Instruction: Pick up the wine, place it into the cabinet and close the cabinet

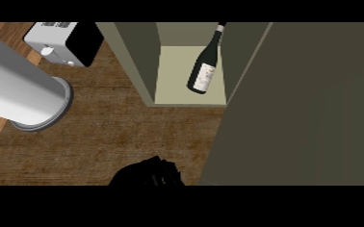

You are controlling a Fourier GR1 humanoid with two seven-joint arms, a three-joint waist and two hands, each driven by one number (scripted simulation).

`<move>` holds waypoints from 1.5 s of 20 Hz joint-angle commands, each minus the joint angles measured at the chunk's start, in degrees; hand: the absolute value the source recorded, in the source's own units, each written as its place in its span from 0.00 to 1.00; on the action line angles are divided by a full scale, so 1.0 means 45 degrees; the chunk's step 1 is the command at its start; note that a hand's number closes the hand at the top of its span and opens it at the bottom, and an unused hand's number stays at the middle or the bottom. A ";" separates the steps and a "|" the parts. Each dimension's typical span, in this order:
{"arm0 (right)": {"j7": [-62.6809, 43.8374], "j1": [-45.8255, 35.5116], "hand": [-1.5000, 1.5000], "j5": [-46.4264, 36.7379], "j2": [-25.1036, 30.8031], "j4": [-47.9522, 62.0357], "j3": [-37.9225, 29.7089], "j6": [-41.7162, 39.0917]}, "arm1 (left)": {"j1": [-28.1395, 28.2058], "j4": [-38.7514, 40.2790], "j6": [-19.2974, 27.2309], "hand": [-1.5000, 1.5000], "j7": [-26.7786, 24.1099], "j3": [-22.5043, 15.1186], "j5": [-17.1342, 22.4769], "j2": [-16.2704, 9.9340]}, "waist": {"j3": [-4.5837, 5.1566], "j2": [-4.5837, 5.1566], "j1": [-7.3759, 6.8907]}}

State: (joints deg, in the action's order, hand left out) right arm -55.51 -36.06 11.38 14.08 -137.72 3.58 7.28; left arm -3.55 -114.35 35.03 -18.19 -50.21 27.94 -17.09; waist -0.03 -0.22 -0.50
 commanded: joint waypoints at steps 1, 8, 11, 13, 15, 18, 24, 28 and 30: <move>-0.0630 -0.0403 1.00 0.0347 -0.0046 -0.0973 0.1539 -0.0437 | 0.1297 -0.1587 -0.1164 1.00 -0.0197 0.0559 0.0655 -0.1828 | 0.0040 -0.0041 -0.0094; -0.0764 -0.0678 1.00 0.1787 -0.1752 -0.0443 0.2621 -0.0044 | 0.3025 -0.2422 -0.3575 1.00 -0.1409 0.2342 0.2164 -0.3660 | 0.0047 -0.0022 -0.0224; -0.1411 -0.1012 1.00 0.1103 -0.2302 -0.0530 0.3492 0.0517 | 0.3905 -0.2545 -0.4382 1.00 -0.1902 0.3913 0.3046 -0.4494 | 0.0056 -0.0052 -0.0156; -0.1534 -0.1006 1.00 0.0761 -0.2307 -0.0512 0.3797 0.0485 | 0.4869 -0.2985 -0.5526 1.00 -0.2159 0.5264 0.4091 -0.5661 | 0.0061 -0.0076 -0.0261; -0.1306 -0.1927 1.00 -0.0285 -0.3073 0.0616 0.5346 0.1126 | 0.5158 -0.2731 -0.5845 1.00 -0.2332 0.5865 0.4353 -0.5736 | 0.0072 -0.0091 -0.0294; -0.0920 -0.2622 1.00 -0.0481 -0.3101 0.1749 0.5717 0.0601 | 0.6106 -0.2285 -0.7469 1.00 -0.2834 0.7557 0.5358 -0.6647 | 0.0064 -0.0054 -0.0380; 0.0967 -0.5406 1.00 -0.1388 -0.3121 0.5457 0.7086 0.3014 | 0.6507 -0.1193 -0.9750 1.00 -0.2805 0.9244 0.6671 -0.7352 | 0.0072 -0.0017 -0.0487; 0.2587 -0.5876 1.00 -0.1555 -0.3125 0.7770 0.7371 0.4026 | 0.7002 -0.0686 -1.1478 1.00 -0.2857 1.0347 0.7471 -0.7820 | 0.0052 0.0033 -0.0602; 0.2994 -0.7491 1.00 -0.1153 -0.3126 0.9449 0.6703 0.4107 | 0.6489 -0.0899 -1.0956 1.00 -0.2361 1.0353 0.7684 -0.7797 | 0.0046 0.0081 -0.0551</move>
State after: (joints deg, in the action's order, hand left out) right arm -46.17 -62.53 5.70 0.16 -105.96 34.43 22.39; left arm 26.08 -119.29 -11.79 -30.09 -6.40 59.89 -51.01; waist 0.18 -0.09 -2.84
